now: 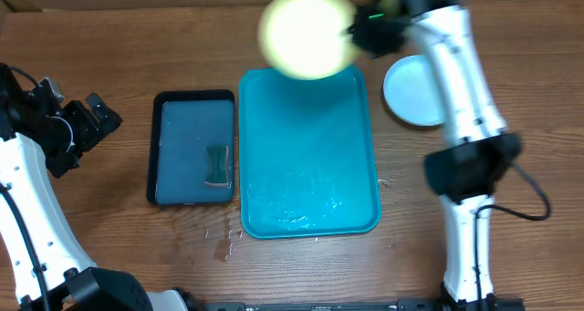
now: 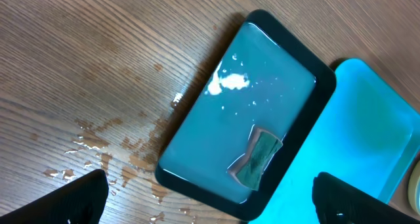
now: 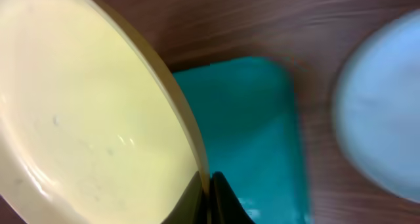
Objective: Clean dirty plates on tray and stack at the side
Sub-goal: 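Swing the yellow plate right and lower it onto the white plate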
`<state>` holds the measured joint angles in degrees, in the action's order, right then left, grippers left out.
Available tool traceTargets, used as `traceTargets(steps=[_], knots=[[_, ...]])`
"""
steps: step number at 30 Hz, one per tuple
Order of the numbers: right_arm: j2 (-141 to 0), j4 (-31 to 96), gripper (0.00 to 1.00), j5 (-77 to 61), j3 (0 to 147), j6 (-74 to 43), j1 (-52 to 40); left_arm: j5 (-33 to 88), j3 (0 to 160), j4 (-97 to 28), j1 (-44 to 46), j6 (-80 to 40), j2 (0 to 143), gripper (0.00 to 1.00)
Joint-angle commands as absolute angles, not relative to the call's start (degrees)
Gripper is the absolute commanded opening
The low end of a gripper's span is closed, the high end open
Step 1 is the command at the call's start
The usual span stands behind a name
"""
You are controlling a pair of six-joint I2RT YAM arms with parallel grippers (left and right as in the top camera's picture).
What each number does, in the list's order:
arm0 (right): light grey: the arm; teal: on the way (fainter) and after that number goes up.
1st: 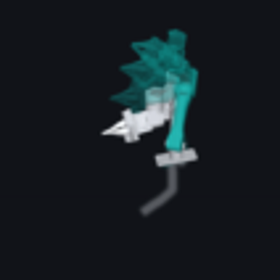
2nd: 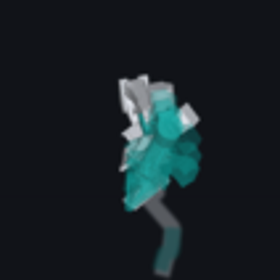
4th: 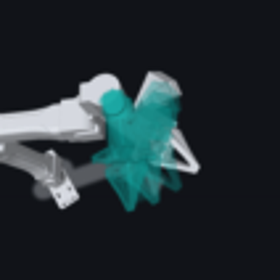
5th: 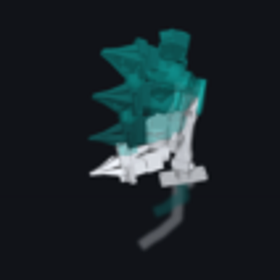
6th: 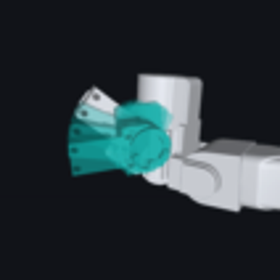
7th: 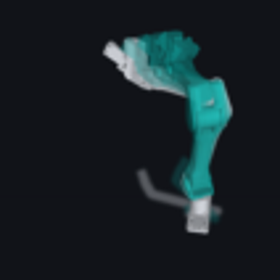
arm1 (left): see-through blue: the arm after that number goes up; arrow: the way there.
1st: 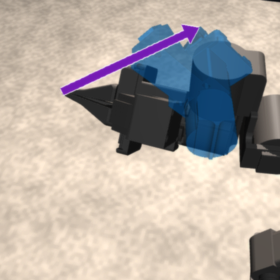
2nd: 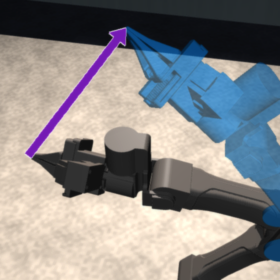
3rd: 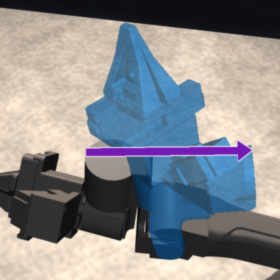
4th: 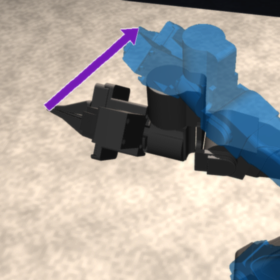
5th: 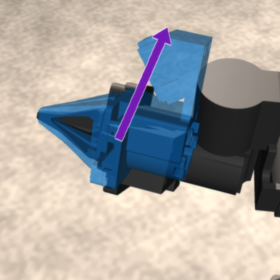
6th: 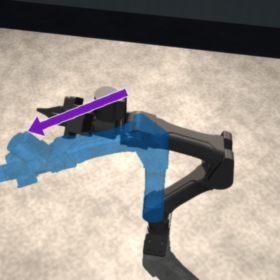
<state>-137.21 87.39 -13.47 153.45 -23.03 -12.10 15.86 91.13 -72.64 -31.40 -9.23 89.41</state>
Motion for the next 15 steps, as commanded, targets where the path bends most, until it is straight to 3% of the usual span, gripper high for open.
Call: traceTargets(steps=[1, 8, 15], knots=[[-134.5, 89.41, 0.04, -15.49, 154.82, -19.79, -4.01, 16.1, 91.74, -72.62, -31.48, -9.85, 89.73, 1.0], [-134.58, 90.83, 0.04, -13.61, 153.95, -19.77, 11.51, 16.1, 91.74, -72.62, -31.48, -9.85, 89.73, 1.0], [-134.58, 93.01, 0.04, -13.58, 149.58, -19.73, 18.92, 16.08, 91.74, -72.62, -31.48, -9.85, 89.73, 1.0]])
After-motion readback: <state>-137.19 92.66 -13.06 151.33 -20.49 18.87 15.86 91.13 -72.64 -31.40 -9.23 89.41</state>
